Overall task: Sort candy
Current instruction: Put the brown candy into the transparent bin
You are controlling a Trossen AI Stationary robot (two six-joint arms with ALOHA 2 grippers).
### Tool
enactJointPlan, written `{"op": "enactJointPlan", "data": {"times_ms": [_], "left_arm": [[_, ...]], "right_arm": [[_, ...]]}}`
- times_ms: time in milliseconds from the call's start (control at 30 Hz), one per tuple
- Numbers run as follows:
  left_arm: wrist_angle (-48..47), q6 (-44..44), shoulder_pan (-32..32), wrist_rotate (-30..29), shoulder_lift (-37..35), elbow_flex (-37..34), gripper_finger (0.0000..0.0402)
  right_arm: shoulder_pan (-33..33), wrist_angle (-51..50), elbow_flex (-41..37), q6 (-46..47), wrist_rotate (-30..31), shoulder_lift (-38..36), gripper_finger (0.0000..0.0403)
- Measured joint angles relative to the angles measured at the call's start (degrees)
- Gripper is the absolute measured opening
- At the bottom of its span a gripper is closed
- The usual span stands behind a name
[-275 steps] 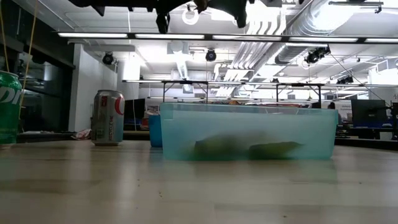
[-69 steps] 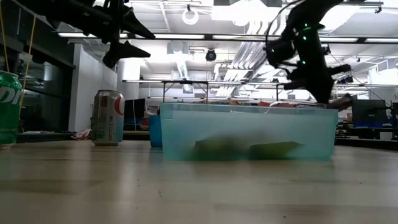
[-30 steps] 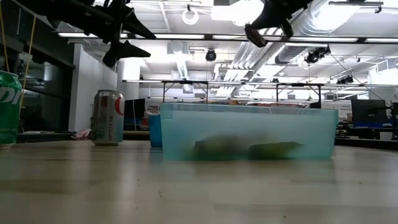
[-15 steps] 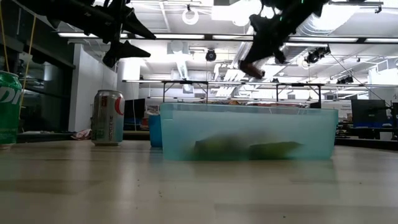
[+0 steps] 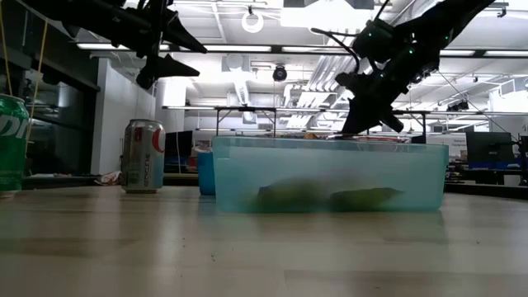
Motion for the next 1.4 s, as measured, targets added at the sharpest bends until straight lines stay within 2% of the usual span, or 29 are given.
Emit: {"op": "enactJointPlan", "data": {"times_ms": [167, 433, 567, 733, 867, 933, 1067, 1133, 1200, 1300, 1400], "left_arm": [[0.0, -0.1, 0.0, 0.0, 0.0, 0.0, 0.0224], [0.0, -0.1, 0.0, 0.0, 0.0, 0.0, 0.0224], [0.0, 0.0, 0.0, 0.0, 0.0, 0.0, 0.0224], [3.6, 0.0, 0.0, 0.0, 0.0, 0.0, 0.0224], [9.8, 0.2, 0.0, 0.0, 0.0, 0.0, 0.0224], [11.5, 1.7, 0.0, 0.0, 0.0, 0.0, 0.0224], [12.0, 0.6, 0.0, -1.8, 0.0, 0.0, 0.0224], [9.4, -6.4, 0.1, -7.5, 0.5, 2.3, 0.0221], [2.6, -9.6, 1.1, -12.1, 2.2, 8.4, 0.0217], [-15.4, -3.2, 4.9, -15.4, 6.7, 21.0, 0.0209], [-32.8, 4.5, 10.5, -20.9, 14.6, 33.5, 0.0206]], "right_arm": [[0.2, 0.2, 0.9, -2.3, 0.0, 0.0, 0.0043], [0.2, -2.1, 4.2, -5.2, 1.1, 0.0, 0.0186], [0.2, -4.8, 9.3, -7.7, 1.1, 0.0, 0.0234], [0.1, -9.3, 19.3, -12.9, 0.0, 0.0, 0.0251], [0.4, -9.5, 26.0, -17.0, -8.4, -0.1, 0.0252], [1.2, -9.5, 27.9, -18.1, -12.4, -0.1, 0.0252], [3.1, -10.5, 28.7, -18.5, -13.5, -0.1, 0.0252], [3.9, -11.2, 28.7, -18.5, -13.5, -0.1, 0.0252], [4.4, -11.8, 28.7, -18.5, -13.4, -0.1, 0.0252], [4.7, -12.1, 28.7, -18.5, -13.3, -0.1, 0.0252], [4.6, -12.4, 28.7, -18.5, -13.2, -0.1, 0.0252]]}}
